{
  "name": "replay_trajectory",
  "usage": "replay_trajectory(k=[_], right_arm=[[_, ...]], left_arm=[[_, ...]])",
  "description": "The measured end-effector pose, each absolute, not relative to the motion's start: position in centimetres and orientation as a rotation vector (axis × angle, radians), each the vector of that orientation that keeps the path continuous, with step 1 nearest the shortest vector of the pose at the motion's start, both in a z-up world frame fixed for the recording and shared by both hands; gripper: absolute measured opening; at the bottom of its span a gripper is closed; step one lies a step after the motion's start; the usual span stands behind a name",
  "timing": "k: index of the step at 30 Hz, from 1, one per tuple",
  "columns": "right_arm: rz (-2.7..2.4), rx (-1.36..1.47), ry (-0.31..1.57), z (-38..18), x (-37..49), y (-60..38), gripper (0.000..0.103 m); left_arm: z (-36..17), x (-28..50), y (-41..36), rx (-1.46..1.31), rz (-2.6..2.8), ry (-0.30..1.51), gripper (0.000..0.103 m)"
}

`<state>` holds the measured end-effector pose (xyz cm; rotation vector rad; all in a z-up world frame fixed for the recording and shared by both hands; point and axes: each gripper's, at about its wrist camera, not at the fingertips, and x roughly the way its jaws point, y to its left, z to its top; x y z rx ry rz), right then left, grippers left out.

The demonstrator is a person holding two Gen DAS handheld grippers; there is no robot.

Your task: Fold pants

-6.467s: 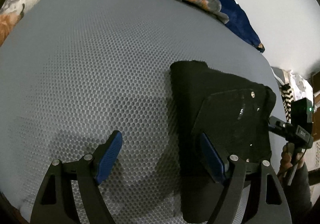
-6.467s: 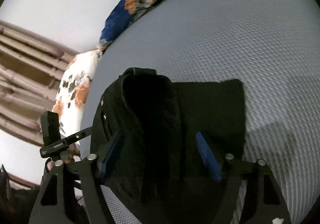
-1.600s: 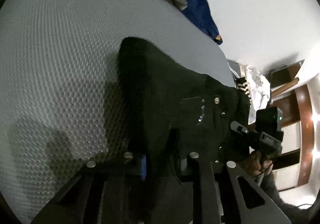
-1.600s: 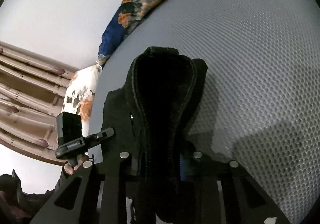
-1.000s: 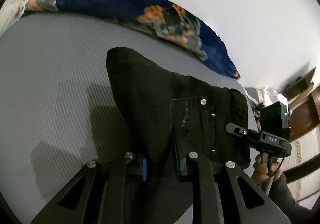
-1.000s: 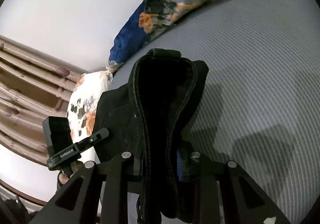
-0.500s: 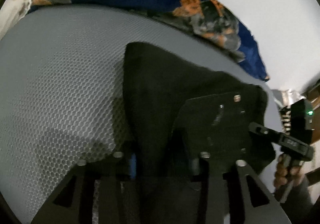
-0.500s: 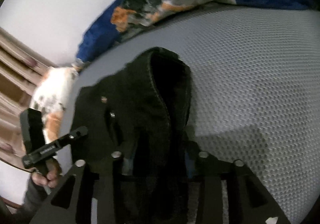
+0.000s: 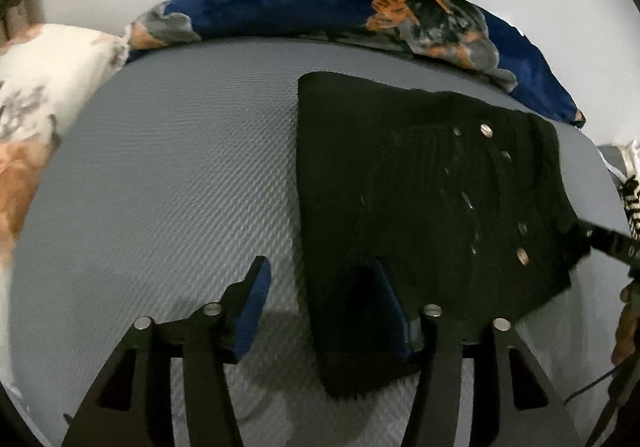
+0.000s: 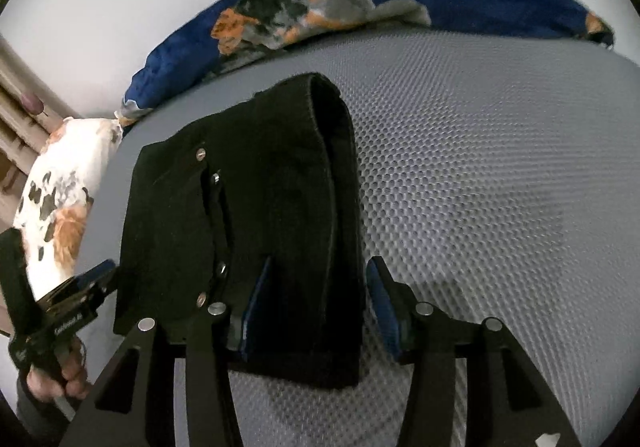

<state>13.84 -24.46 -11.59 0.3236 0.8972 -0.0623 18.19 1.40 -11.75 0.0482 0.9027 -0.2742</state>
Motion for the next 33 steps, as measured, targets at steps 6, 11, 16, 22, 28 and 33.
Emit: replay_trajectory(k=[6,11,16,22,28,33], right_arm=[[-0.095,0.243,0.821,-9.5,9.6,-21.8,0.056],[-0.098,0.193,0.787,-9.0,6.5,-19.2,0.063],[-0.108,0.152,0.758,-8.9,4.2,-16.7,0.070],[-0.122,0.118,0.744,-9.2,2.6,-14.5,0.074],[-0.140,0.092,0.729,-9.3,1.8,-13.0,0.078],[-0.148,0.064,0.722,-9.1,1.5,-12.0,0.080]], left_arm=[[-10.6,13.9,2.2,0.068,-0.221,0.875,0.062],[-9.8,10.8,2.7,0.077,-0.206,0.844,0.065],[-9.4,7.7,3.2,0.088,-0.201,0.813,0.070],[-9.4,5.5,3.8,0.103,-0.195,0.782,0.070],[-9.9,5.0,4.2,0.096,-0.180,0.773,0.070],[-10.1,4.9,4.2,0.100,-0.179,0.773,0.070]])
